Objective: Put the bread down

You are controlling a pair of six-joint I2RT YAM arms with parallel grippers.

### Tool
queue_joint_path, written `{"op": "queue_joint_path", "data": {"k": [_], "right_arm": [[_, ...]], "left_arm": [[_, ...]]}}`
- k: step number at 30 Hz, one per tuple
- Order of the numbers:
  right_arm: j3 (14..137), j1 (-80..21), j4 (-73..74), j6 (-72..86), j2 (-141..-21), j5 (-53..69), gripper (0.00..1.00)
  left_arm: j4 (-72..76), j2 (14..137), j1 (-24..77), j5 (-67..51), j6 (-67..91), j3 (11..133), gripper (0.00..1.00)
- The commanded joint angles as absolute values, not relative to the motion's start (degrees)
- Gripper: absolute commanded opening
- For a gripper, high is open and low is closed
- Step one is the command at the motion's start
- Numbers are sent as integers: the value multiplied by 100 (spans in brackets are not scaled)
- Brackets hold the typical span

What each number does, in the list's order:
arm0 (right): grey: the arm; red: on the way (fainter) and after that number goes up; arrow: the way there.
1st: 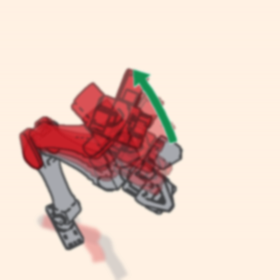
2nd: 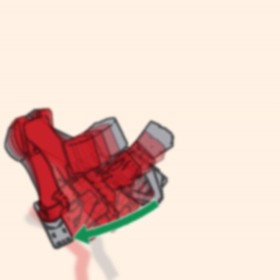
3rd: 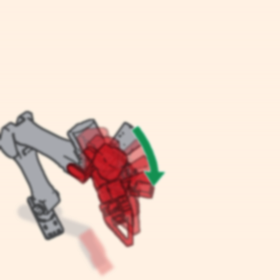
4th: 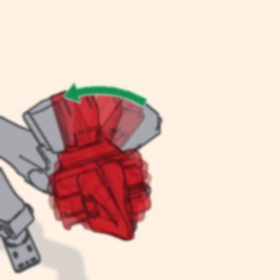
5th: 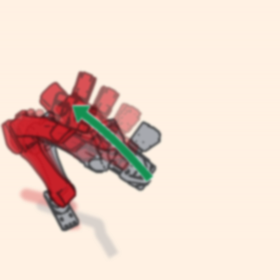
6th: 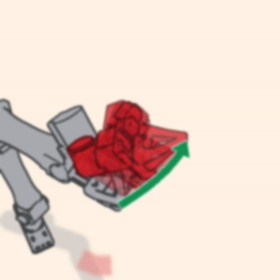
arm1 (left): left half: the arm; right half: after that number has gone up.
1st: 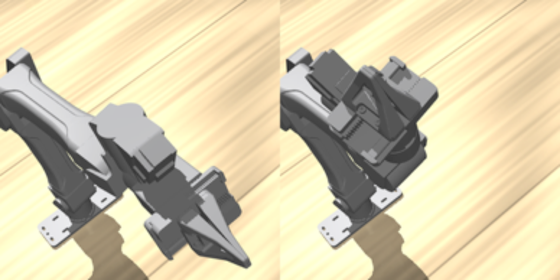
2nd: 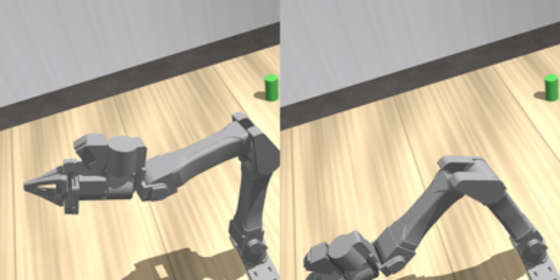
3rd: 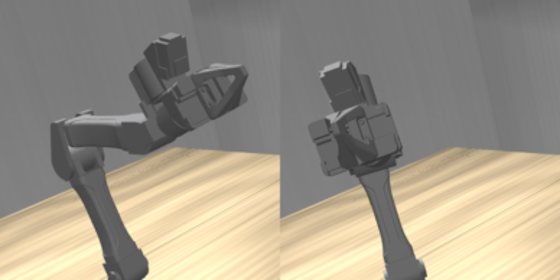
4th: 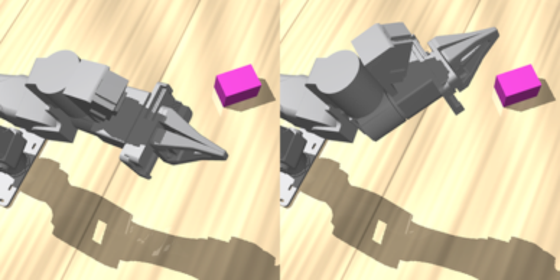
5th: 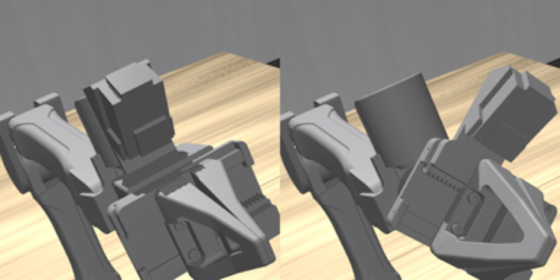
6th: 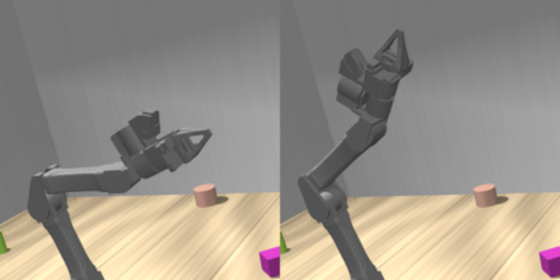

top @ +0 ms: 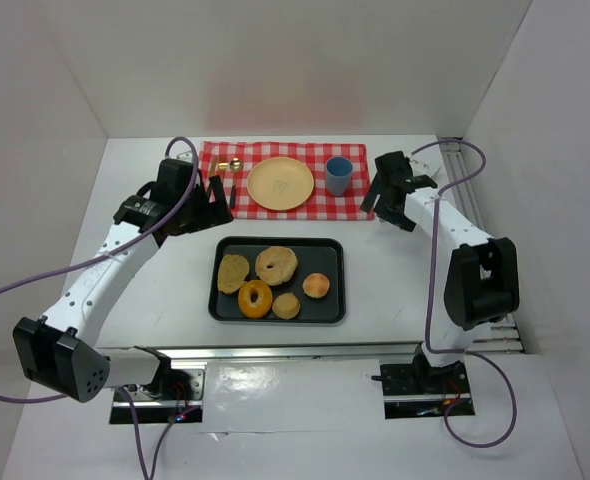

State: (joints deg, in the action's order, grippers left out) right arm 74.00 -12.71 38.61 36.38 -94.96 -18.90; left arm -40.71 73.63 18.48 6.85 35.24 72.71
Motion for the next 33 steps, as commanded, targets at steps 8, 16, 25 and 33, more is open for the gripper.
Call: {"op": "queue_joint_path", "data": {"k": [8, 16, 25, 33], "right_arm": [[7146, -1125, 3455, 3473, -9088, -1944, 100], [6862, -730, 2171, 2954, -9235, -1416, 100], [7874, -466, 1811, 2610, -10721, -1538, 100], [8640, -281, 1680, 2610, -11821, -1854, 100]], "left_arm": [[-3921, 7233, 1863, 606, 3647, 7252, 96], [-3814, 7286, 1863, 360, 3718, 7075, 96], [-3762, 7233, 1863, 413, 3718, 6961, 96], [-3762, 7356, 1863, 413, 3718, 7014, 96]]}}
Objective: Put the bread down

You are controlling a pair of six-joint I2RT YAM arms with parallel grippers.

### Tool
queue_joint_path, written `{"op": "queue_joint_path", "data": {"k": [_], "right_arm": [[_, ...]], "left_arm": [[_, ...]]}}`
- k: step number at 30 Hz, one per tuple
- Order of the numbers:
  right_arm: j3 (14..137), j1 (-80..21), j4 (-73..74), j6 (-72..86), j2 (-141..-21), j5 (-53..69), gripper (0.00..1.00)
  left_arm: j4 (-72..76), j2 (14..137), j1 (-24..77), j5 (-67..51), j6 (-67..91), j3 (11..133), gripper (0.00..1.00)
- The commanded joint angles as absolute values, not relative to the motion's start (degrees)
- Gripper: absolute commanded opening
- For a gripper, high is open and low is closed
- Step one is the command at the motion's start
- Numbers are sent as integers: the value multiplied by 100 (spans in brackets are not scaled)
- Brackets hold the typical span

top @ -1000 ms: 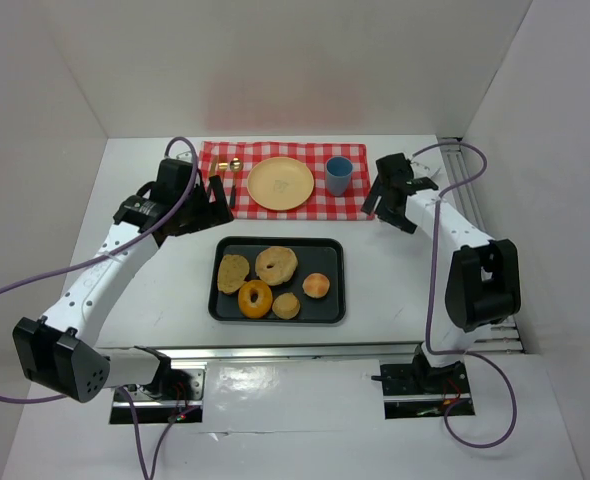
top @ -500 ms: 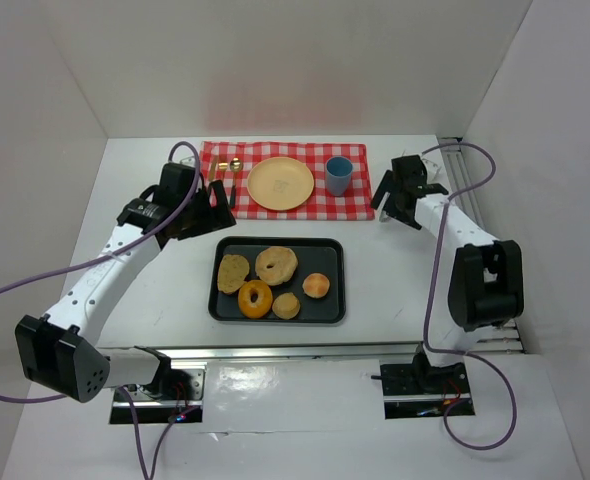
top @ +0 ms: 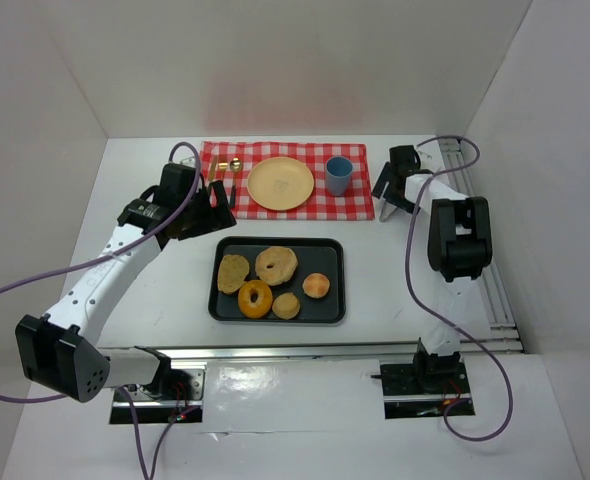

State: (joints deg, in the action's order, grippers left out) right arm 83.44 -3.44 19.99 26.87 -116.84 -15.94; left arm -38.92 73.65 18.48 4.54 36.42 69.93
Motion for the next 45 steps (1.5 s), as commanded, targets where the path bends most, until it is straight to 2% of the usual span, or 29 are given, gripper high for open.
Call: {"op": "queue_joint_path", "data": {"k": [1, 7, 11, 15, 16, 18, 20, 22, 28, 32, 38, 42, 45], "right_arm": [[8779, -220, 1627, 2610, -11978, -1907, 100], [9316, -220, 1564, 2496, -12594, -2346, 97], [9535, -158, 1450, 2496, -12814, -2347, 91], [9414, -158, 1161, 2548, -12736, -2189, 75], [9413, -158, 1160, 2549, -12683, -2188, 62], [9230, -158, 1099, 2602, -12412, -2188, 51], [9168, -158, 1099, 2602, -12192, -2188, 36], [9106, -158, 1265, 2531, -11788, -2188, 30], [8492, -272, 1934, 2479, -10329, -1723, 28], [7578, -447, 2537, 2479, -9082, -714, 30], [6567, -1352, 3829, 2426, -7045, 225, 31], [6373, -2134, 4236, 2303, -6259, 1430, 38], [6433, -2863, 4664, 2303, -5995, 1704, 40]], "left_arm": [[-3762, 7356, 1863, 413, 3718, 7014, 96], [-3700, 7523, 1863, 360, 3551, 7075, 95], [-3700, 7576, 1863, 413, 3551, 7075, 95], [-3700, 7646, 1863, 413, 3498, 7075, 95], [-3700, 7699, 1863, 413, 3498, 7136, 95], [-3700, 7699, 1863, 413, 3498, 7137, 95], [-3700, 7699, 1863, 413, 3498, 7137, 95], [-3700, 7699, 1863, 413, 3498, 7137, 95], [-3700, 7594, 1863, 413, 3498, 7137, 95], [-3700, 7463, 1863, 405, 3498, 7075, 96], [-3498, 7146, 1863, 289, 3445, 6935, 96], [-3621, 7146, 1793, 457, 3445, 7005, 96], [-3621, 7076, 1740, 457, 3445, 7005, 96]]}}
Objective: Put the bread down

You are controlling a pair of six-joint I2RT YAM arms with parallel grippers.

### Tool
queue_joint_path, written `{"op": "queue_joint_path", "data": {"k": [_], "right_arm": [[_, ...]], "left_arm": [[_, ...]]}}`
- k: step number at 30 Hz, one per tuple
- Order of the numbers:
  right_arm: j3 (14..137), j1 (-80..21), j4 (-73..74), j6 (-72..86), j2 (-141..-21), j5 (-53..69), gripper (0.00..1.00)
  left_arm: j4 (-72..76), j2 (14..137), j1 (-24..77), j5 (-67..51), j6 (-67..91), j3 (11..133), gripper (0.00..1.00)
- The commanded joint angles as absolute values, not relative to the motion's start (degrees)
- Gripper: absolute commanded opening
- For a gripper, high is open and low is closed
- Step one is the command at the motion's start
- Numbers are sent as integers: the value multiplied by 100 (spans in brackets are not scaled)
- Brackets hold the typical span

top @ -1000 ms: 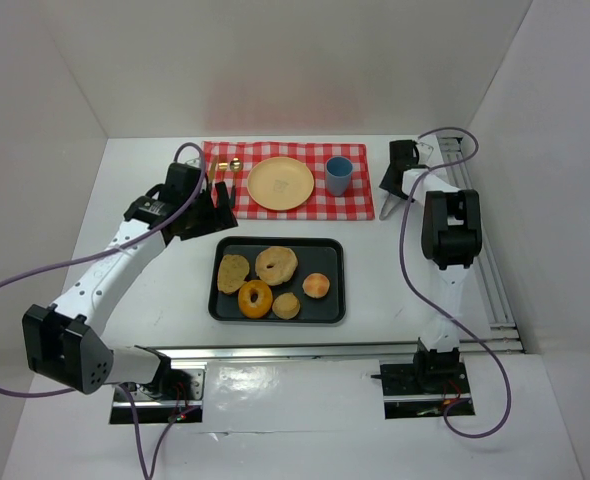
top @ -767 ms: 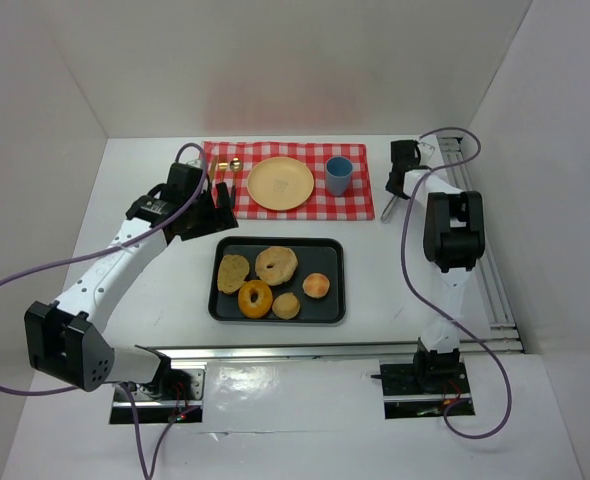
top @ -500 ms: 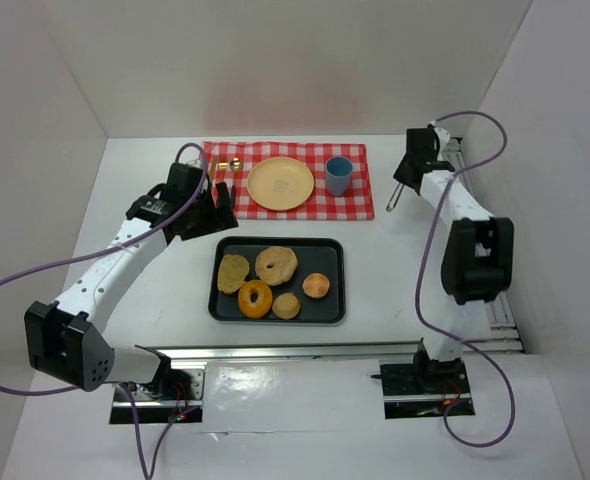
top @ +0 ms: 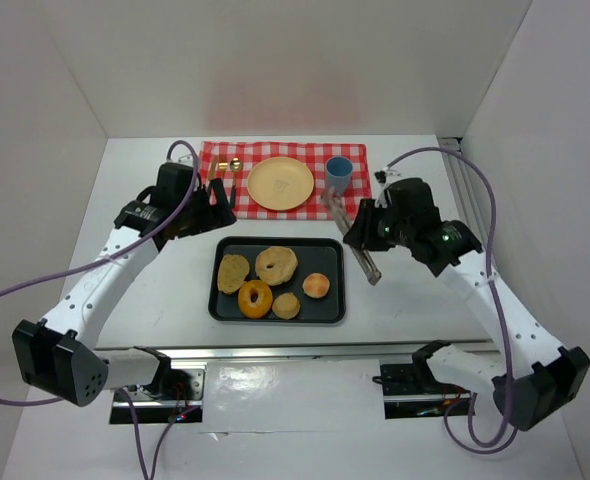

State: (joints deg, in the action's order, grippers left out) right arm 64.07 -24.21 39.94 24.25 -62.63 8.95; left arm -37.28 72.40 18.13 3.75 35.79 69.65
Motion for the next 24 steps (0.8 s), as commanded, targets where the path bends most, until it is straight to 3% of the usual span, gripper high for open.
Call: {"op": "queue_joint_path", "data": {"k": [1, 8, 11, 24], "right_arm": [[6434, -3039, 4806, 2303, -5994, 1705, 41], [6662, -4489, 5247, 2933, -5994, 1487, 42], [6662, -4832, 5177, 3294, -5994, 1362, 48], [6926, -5413, 4834, 3604, -7180, 984, 52]], "left_arm": [[-3621, 7075, 1740, 457, 3445, 7005, 96], [-3902, 6961, 1687, 589, 3445, 7277, 96], [-3964, 6899, 1687, 703, 3445, 7277, 96], [-3902, 6390, 1635, 940, 3595, 6882, 95]]}}
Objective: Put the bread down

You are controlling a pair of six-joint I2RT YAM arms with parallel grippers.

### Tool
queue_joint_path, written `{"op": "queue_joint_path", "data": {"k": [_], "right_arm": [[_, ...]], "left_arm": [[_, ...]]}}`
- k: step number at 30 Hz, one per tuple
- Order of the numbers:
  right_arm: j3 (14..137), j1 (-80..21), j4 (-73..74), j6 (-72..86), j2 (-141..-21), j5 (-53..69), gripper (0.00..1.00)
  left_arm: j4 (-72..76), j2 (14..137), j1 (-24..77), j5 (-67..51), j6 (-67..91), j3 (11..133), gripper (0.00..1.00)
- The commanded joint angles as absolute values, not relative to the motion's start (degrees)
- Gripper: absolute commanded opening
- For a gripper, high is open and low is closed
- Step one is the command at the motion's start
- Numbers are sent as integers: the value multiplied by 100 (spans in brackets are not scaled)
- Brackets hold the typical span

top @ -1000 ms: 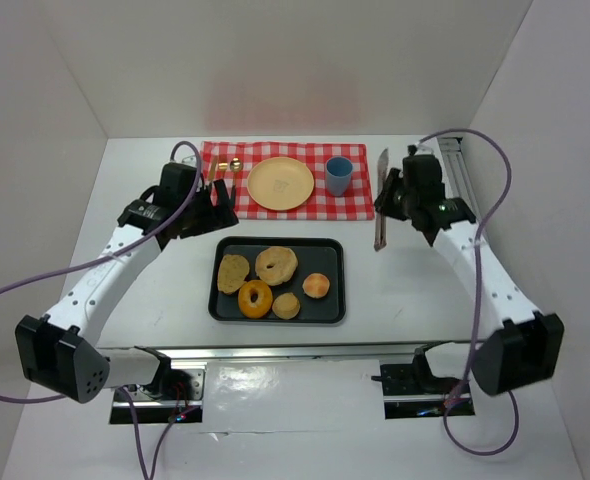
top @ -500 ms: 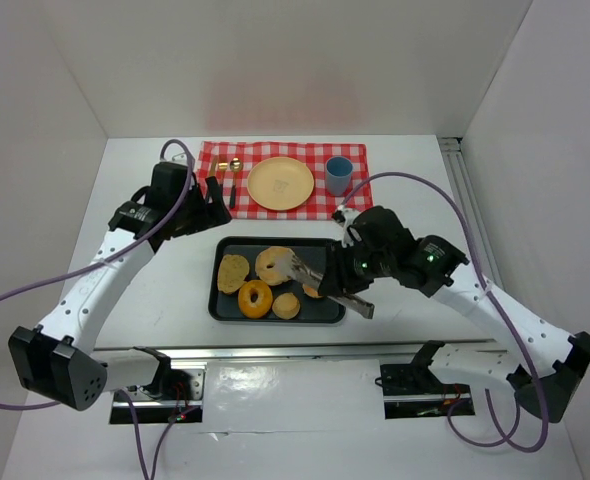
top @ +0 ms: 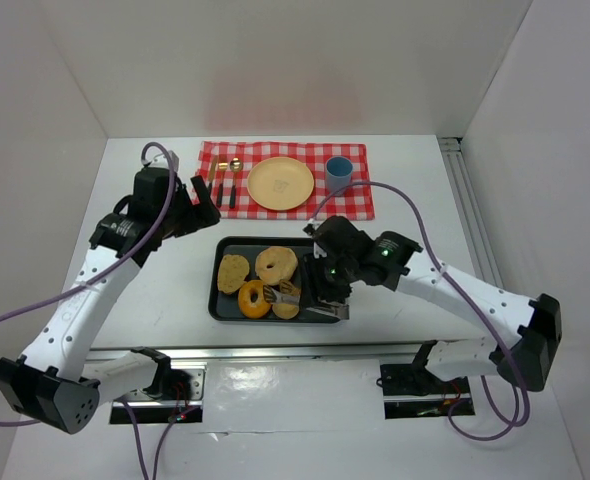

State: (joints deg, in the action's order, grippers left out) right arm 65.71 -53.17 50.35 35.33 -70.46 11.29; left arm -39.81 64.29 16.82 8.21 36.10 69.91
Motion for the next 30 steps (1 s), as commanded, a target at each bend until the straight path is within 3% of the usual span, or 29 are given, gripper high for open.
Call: {"op": "queue_joint_path", "data": {"k": [1, 10, 30], "right_arm": [[7004, -5414, 4834, 3543, -7259, 984, 52], [7250, -5467, 4562, 3261, -7874, 1037, 58], [7743, -5520, 4966, 2637, -8894, 958, 58]], "left_arm": [[-3902, 6390, 1635, 940, 3595, 6882, 95], [-3902, 6390, 1635, 888, 3595, 6724, 95], [-3902, 6337, 1582, 888, 3595, 6565, 95]]}}
